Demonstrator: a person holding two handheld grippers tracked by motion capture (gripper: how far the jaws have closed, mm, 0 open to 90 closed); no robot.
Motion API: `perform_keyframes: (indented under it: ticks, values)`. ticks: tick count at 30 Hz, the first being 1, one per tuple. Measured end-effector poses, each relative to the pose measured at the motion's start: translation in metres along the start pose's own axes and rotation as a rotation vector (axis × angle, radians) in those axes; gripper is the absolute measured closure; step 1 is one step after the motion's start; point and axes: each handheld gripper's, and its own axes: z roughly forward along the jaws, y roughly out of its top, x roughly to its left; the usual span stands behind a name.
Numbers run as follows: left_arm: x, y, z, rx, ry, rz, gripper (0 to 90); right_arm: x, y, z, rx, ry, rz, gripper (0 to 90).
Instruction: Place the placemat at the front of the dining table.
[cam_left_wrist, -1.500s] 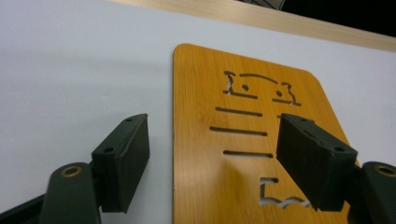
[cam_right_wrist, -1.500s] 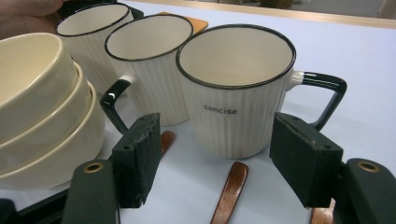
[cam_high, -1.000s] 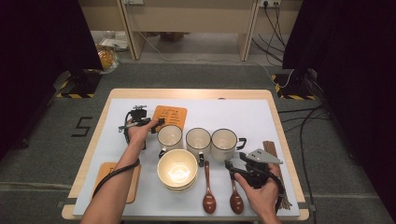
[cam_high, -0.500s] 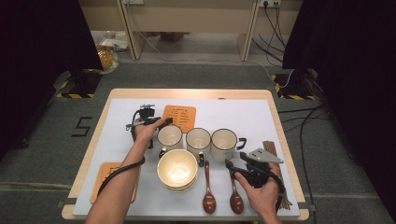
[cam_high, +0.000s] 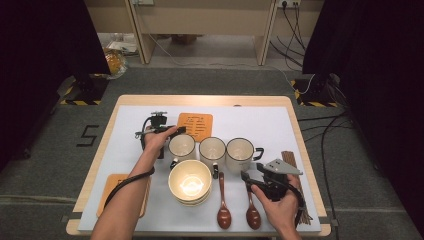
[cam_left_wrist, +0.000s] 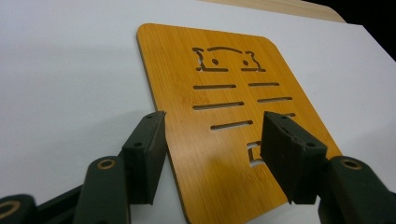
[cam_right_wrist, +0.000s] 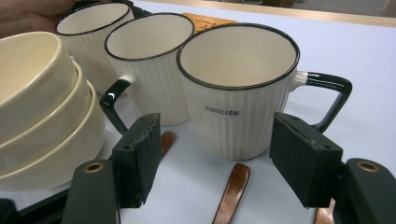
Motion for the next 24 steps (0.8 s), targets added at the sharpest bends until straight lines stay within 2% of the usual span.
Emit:
perform_keyframes:
  ticks: [10, 24]
  values:
    - [-0.0015, 0.0011, 0.0031, 0.019, -0.043, 0.013, 41.8, -0.0005, 0.0001, -0.0001, 0.001, -0.003, -0.002, 34.4]
    - [-0.0031, 0.0046, 0.0068, 0.033, -0.047, 0.037, 42.6, -0.0001, 0.0002, 0.0001, 0.001, -0.003, -0.005, 34.4]
